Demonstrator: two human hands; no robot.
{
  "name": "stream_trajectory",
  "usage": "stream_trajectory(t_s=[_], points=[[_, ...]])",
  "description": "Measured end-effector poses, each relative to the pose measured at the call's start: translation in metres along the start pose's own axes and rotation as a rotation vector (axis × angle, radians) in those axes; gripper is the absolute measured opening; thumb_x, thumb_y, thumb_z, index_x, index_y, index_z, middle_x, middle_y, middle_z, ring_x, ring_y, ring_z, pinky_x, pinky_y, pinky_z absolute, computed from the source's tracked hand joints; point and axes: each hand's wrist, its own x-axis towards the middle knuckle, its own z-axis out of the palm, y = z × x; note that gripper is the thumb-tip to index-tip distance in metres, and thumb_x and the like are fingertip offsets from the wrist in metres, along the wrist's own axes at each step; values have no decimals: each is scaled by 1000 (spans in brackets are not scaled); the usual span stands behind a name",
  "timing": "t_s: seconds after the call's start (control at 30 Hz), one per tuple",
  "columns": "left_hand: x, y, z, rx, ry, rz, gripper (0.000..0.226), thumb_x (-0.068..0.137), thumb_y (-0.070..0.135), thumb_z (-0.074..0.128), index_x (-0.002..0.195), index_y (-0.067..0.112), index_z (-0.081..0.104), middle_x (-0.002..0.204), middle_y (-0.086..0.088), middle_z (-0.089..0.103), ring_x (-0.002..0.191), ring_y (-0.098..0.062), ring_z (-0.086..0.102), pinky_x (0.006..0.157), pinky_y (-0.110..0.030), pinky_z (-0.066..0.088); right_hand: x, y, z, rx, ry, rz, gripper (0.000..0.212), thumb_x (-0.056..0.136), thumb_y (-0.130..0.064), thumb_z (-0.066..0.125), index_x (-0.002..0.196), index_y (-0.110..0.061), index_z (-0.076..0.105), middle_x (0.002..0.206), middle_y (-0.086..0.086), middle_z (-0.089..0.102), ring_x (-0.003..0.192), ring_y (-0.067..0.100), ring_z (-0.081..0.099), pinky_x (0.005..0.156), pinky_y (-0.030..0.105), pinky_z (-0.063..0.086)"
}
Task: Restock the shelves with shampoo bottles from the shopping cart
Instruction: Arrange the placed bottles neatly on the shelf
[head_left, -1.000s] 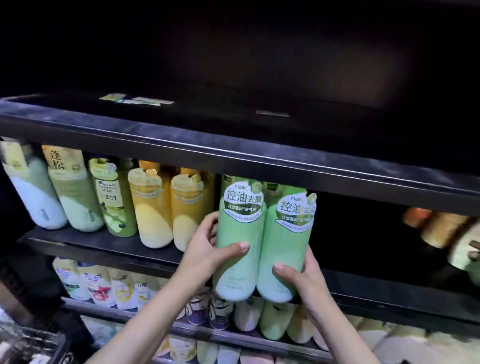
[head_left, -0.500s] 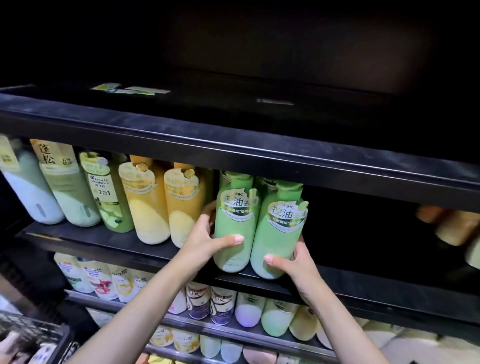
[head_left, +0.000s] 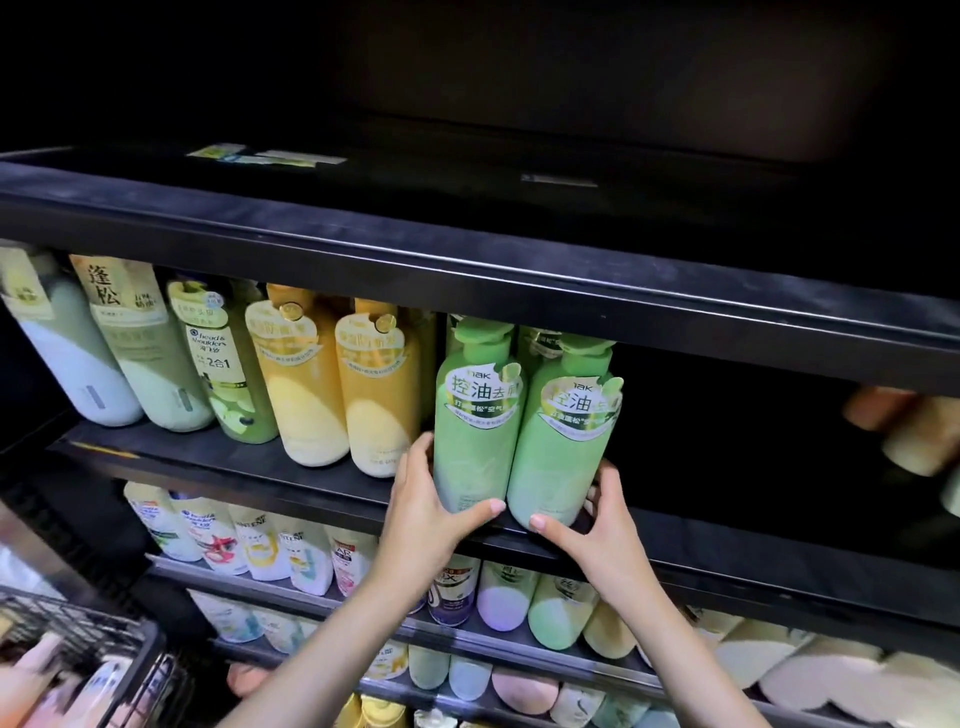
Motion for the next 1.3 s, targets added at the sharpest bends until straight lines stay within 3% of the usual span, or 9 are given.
stream_trajectory(t_s=[0.1,0.27,0.33,0.43,0.53,0.67,1.07,1.2,1.3], points=[[-2,-4,7,1,89,-34,85,59,32,87,130,18,43,127,4,54,113,-12,53,95,-30,44,5,1,1,-7,-5,-3,82,57,-50,81,127,-42,39,129,-12,58,119,5,55,103,35,45],[10,-9,7,-122,49,-63,74,68,22,84,128,12,42,125,1,58,110,-7,56,96,-26,45,12,0,4,-52,-12,-9,68,69,-36,80,125,-35,43,125,-11,59,116,5,55,104,35,44],[13,-11,8,-119,44,-66,65,70,26,82,124,15,47,122,2,61,109,-9,58,98,-32,47,15,0,5,-68,-6,-11,65,71,-30,81,125,-30,44,121,-10,60,113,5,56,102,36,45],[15,-15,8,-112,72,-90,42,66,41,76,101,28,56,105,9,68,100,-10,64,92,-40,52,19,-1,8,-61,25,-23,73,68,-30,83,130,-27,44,120,-11,62,110,2,59,98,30,47],[15,-18,8,-99,81,-95,44,62,52,71,95,27,57,100,10,70,96,-11,65,89,-42,53,20,-6,11,-34,74,-36,71,66,-21,86,122,-30,44,112,-13,63,103,-3,60,90,22,48],[14,-19,8,-79,83,-83,44,64,54,69,96,27,56,101,11,69,98,-11,64,89,-42,53,21,-7,14,-34,117,-50,70,63,-22,87,115,-35,43,105,-20,62,99,-2,62,86,20,48],[10,-18,9,-90,113,-98,39,65,53,68,97,35,53,104,14,67,101,-10,63,92,-41,51,26,1,19,-133,135,-36,77,68,-39,81,134,-29,42,116,-8,65,107,12,62,93,36,50],[11,-15,7,-94,83,-123,50,68,51,71,111,31,55,113,9,67,107,-10,61,96,-38,49,25,0,19,-179,117,-16,74,71,-42,78,134,-29,41,119,-7,64,110,13,60,94,36,48],[4,-16,0,-47,47,-127,58,80,28,73,132,19,50,131,1,58,121,-12,53,106,-32,41,14,-6,22,-213,151,7,68,75,-35,78,133,-20,45,125,-1,60,117,17,56,95,31,44]])
